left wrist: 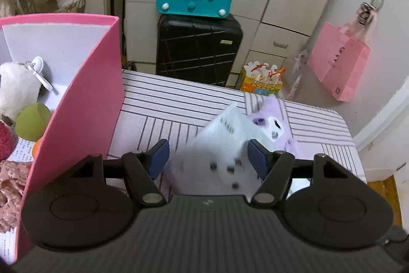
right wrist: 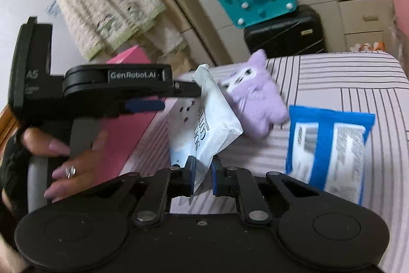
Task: Organize soft objects
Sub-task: 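Close both grippers on the white SOFT COTTON tissue pack, then lift the tissue pack with both grippers and carry it over the pink box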
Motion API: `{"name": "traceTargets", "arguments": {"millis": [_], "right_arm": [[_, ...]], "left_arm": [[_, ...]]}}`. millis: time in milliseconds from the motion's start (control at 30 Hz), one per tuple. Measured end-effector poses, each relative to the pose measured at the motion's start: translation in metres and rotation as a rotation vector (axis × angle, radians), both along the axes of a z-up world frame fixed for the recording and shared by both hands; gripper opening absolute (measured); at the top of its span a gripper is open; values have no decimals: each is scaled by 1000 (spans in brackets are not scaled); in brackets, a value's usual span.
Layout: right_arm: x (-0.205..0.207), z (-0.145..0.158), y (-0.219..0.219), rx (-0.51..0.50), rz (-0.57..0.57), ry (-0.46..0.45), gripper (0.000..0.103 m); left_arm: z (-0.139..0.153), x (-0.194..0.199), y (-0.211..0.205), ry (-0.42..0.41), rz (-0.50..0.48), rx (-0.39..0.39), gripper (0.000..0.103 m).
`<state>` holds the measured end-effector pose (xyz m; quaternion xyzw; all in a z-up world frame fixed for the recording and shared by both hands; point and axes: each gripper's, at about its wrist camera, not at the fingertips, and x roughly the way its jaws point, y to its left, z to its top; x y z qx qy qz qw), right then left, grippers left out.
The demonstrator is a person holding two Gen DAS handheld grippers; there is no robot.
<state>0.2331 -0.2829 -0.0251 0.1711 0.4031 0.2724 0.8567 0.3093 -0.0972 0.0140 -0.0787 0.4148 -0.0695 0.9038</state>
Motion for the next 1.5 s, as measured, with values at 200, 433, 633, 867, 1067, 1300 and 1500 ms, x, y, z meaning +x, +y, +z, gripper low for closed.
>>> {"name": "traceTargets", "arguments": {"millis": [200, 433, 633, 867, 1067, 1300, 1500], "right_arm": [[-7, 12, -19, -55, 92, 23, 15], [4, 18, -29, -94, 202, 19, 16], [23, 18, -40, -108, 300, 28, 16], [36, 22, -41, -139, 375, 19, 16], [40, 16, -44, -136, 383, 27, 16], [40, 18, -48, -155, 345, 15, 17], [37, 21, -55, -153, 257, -9, 19]], "left_arm": [[-6, -16, -1, 31, -73, -60, 68], [-12, -25, -5, 28, -161, -75, 69], [-13, -28, -6, 35, -223, -69, 73], [-18, -25, -4, 76, -217, -93, 73], [-22, -24, -7, 66, -213, -58, 77], [-22, -26, 3, 114, -232, -106, 44], [-22, -40, 10, 180, -225, -158, 28]]}}
